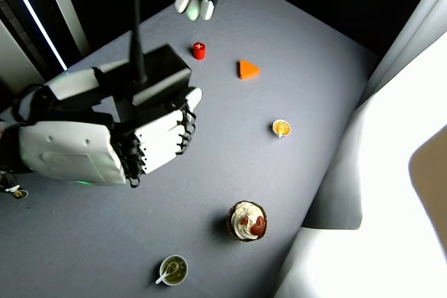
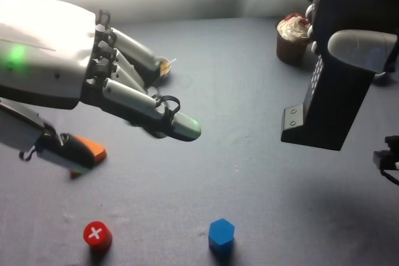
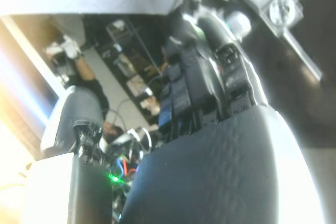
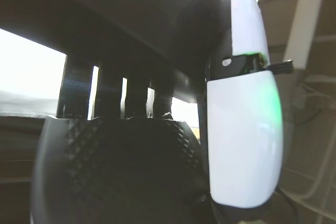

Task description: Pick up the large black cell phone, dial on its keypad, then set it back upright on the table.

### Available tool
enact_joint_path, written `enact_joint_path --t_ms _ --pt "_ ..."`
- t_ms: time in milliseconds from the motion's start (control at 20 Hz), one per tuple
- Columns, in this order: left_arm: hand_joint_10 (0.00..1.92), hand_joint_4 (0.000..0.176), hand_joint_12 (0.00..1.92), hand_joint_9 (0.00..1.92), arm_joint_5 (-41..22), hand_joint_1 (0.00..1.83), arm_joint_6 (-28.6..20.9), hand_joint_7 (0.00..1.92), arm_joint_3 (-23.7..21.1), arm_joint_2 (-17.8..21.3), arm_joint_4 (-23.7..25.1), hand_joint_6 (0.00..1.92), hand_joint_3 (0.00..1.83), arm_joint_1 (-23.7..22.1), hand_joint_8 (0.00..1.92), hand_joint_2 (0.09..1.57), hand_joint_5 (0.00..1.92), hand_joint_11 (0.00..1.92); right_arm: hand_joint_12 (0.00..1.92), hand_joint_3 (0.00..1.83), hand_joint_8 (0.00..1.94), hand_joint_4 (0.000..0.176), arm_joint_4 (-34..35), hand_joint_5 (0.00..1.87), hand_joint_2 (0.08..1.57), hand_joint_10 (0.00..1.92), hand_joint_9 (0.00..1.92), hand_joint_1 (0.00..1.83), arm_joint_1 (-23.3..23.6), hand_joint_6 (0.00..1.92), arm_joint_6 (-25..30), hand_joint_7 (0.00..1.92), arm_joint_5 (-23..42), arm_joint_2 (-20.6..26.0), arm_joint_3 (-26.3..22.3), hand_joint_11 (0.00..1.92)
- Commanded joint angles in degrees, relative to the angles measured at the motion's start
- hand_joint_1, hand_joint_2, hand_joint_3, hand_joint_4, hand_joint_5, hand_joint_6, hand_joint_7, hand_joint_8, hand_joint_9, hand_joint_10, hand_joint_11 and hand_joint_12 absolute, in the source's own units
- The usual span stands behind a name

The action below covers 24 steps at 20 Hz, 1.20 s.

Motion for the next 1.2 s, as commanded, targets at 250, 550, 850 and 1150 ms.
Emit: enact_joint_path --t_ms 250,550,850,1150 --pt "1.9 0.062 1.92 0.86 10.6 1.31 1.9 0.72 -2.4 0.1 -8.3 0.01 0.01 -1.4 1.47 1.24 0.04 0.77 1.36 0.0 1.36 0.0 -0.4 0.94 1.16 1.15 0.96 1.24 0.6 0.86 2.7 0.89 10.6 0.8 -0.1 1.04" --pt "1.92 0.096 1.92 0.87 23.5 1.26 5.9 0.53 -6.7 -0.4 -10.5 0.0 0.08 -1.2 1.77 1.33 0.0 0.84 1.32 0.0 1.27 0.0 -0.9 0.99 1.13 1.11 0.99 1.26 0.6 0.77 3.2 0.96 11.6 0.8 0.2 1.06" --pt "1.92 0.099 1.92 0.82 32.4 1.27 8.3 0.55 -10.6 -0.9 -11.1 0.0 0.09 -0.8 1.75 1.31 0.0 0.77 1.37 0.0 1.28 0.0 -0.8 1.0 1.13 1.14 0.98 1.26 0.5 0.74 3.0 0.96 12.3 0.3 1.8 1.04" --pt "1.92 0.099 1.92 0.86 37.1 1.28 7.4 0.57 -12.3 -3.9 -7.2 0.0 0.11 -0.7 1.72 1.29 0.0 0.81 1.32 0.0 1.21 0.0 -1.4 0.98 1.12 1.08 1.02 1.26 0.8 0.79 1.5 1.0 12.3 -1.7 3.4 1.05"
